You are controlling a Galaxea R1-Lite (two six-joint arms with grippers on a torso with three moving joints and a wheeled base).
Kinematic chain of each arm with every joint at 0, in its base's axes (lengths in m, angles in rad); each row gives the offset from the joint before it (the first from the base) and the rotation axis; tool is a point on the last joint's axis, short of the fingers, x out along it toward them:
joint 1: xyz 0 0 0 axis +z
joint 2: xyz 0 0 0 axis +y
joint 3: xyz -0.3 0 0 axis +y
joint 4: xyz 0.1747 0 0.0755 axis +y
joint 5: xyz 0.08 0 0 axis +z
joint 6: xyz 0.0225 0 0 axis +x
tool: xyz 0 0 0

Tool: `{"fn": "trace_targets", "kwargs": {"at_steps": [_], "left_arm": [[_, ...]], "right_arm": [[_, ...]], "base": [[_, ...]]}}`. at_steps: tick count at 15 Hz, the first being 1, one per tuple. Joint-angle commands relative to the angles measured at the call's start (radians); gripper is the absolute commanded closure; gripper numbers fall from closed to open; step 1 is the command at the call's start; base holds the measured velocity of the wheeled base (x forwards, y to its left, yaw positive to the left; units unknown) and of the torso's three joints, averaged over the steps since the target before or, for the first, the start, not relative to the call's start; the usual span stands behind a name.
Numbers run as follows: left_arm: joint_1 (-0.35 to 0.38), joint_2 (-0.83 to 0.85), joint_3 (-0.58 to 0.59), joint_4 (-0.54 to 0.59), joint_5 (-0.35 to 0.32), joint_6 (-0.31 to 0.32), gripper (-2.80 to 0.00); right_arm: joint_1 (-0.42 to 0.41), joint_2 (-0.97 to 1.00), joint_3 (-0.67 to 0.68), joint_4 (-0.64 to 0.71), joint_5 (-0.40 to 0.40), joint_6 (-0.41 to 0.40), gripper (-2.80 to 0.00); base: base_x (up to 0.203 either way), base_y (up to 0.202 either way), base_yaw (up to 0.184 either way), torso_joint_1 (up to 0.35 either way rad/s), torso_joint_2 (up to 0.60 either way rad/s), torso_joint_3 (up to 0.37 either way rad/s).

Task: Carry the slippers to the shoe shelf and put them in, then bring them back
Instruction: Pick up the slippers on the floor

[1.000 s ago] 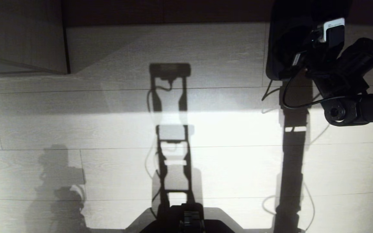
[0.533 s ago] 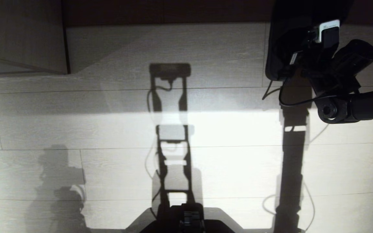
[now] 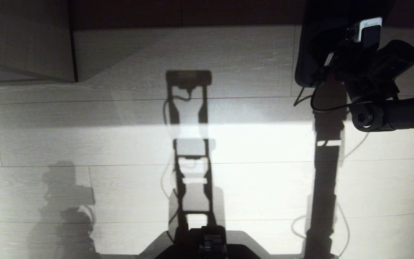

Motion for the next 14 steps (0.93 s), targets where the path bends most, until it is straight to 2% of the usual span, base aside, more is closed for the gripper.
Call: {"fn": "trace_targets", "kwargs": {"at_steps": [1, 6, 14], "left_arm": [[0.002, 0.0, 0.0, 0.0, 0.0, -0.001, 0.0], [0.0, 0.0, 0.0, -0.002, 0.0, -0.001, 0.0], [0.0, 0.001, 0.0, 0.0, 0.0, -0.001, 0.0]], "right_arm": [[-0.009, 0.034, -0.086, -0.004, -0.011, 0.02, -2.8], [-0.024, 0.089, -0.206, 0.043, -0.041, 0.108, -2.8], [-0.038, 0.109, -0.227, 0.046, -0.031, 0.145, -2.8]], "base": [[0.0, 0.0, 0.0, 0.0, 0.0, 0.0], [0.0, 0.0, 0.0, 0.0, 0.0, 0.0], [0.0, 0.0, 0.0, 0.0, 0.0, 0.0]]}}
